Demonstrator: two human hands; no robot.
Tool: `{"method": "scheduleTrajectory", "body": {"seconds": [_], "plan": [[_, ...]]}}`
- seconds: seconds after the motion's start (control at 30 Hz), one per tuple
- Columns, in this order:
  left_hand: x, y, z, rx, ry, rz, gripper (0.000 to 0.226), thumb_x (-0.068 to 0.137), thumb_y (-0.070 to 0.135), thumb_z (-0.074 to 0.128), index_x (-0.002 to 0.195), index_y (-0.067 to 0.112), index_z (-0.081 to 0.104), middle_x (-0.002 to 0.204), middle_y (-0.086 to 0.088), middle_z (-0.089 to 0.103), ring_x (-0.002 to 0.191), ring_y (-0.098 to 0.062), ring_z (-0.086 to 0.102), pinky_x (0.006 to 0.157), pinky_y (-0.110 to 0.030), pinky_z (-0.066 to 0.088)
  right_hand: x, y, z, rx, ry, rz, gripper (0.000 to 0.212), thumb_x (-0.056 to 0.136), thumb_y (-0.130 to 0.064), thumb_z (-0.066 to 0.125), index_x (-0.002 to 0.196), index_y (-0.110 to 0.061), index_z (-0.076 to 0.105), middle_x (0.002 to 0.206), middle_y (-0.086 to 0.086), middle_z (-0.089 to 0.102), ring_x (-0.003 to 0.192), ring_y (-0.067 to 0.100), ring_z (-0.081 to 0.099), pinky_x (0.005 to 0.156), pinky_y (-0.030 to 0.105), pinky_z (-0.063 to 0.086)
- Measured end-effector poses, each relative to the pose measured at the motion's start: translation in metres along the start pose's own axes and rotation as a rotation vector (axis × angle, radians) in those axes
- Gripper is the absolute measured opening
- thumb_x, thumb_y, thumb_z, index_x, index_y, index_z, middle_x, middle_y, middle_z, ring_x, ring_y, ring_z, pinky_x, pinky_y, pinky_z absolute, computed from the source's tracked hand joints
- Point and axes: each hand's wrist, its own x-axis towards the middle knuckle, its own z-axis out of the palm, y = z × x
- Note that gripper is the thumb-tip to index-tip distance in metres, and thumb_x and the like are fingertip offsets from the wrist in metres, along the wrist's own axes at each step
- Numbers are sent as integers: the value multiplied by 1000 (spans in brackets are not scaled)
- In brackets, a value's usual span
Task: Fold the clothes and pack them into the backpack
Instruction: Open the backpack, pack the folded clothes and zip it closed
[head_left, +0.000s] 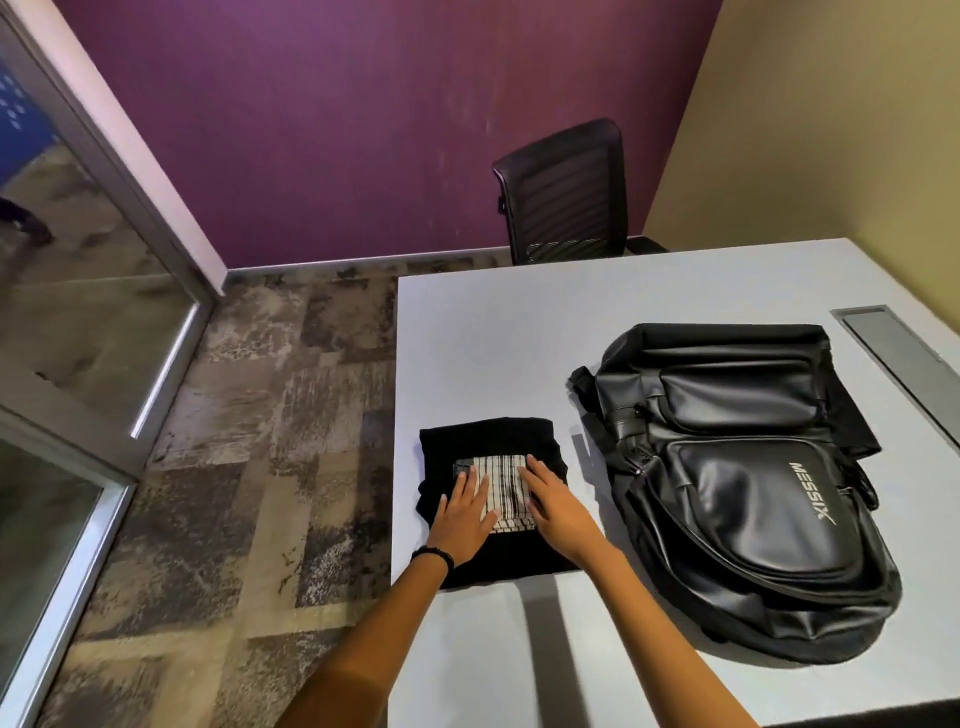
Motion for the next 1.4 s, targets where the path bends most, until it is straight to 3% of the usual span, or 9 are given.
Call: {"method": "scheduleTrajectory", "body": {"seconds": [0.17,0.27,0.37,0.57,0.77,0.9,1.0,1.13,1.4], "plan": [[-4,-1,3,119,-5,17,57,103,33,21,150,13,-4,159,-7,-11,147,-23,-10,118,-45,2,22,-15,19,-83,-50,-66,58,95,-2,39,148,-8,18,158,8,2,146,22,4,118,30,4],[-5,-6,4,108,-33,54,57,103,31,19,150,11,-7,158,-7,-13,146,-22,-12,119,-44,2,31,-15,33,-95,-75,-39,55,101,-34,26,149,-12,13,158,9,-1,147,24,1,120,34,1],[-7,-15,-1,9,-144,129,57,104,31,18,149,12,-12,158,-4,-18,145,-19,-18,120,-41,1,32,3,53,-99,-140,-19,101,68,-79,-22,149,-22,-1,158,5,-9,145,19,-11,117,38,-1],[-5,-33,-13,-91,-239,225,56,103,32,25,151,20,-3,158,2,-15,145,-13,-13,119,-33,1,32,19,63,-69,-179,28,96,60,-83,-24,139,-31,-17,156,-4,-17,137,9,-22,116,43,-3],[-6,-31,-16,-808,164,-11,32,101,24,40,131,28,49,142,0,45,135,-16,39,113,-29,32,34,16,72,-75,-144,46,97,62,-81,-24,143,-29,-13,149,-9,-24,138,8,-23,115,44,-5],[-4,-36,-10,-588,412,-188,64,92,37,56,147,23,26,157,-2,14,145,-20,10,119,-41,17,35,18,68,-48,-150,39,96,61,-83,-23,141,-32,-13,149,-10,-22,137,7,-22,116,43,-4],[-1,-41,-4,-609,278,-348,94,85,49,61,151,22,0,158,-6,-13,146,-26,-9,119,-45,9,33,14,65,10,-126,28,87,74,-80,-6,146,-31,-2,152,-11,-13,139,5,-17,116,45,-2],[4,-40,1,-858,176,-437,102,84,45,64,150,21,-10,159,-7,-11,147,-26,-4,118,-43,10,29,10,57,263,97,62,58,95,-28,49,147,-21,25,154,-12,9,143,5,8,120,43,7],[9,-42,-1,-1157,155,-491,98,81,33,71,151,17,4,158,-5,12,145,-25,16,118,-38,20,26,29,32,538,404,570,78,86,-23,66,147,-6,21,154,15,22,143,28,19,114,39,21]]}}
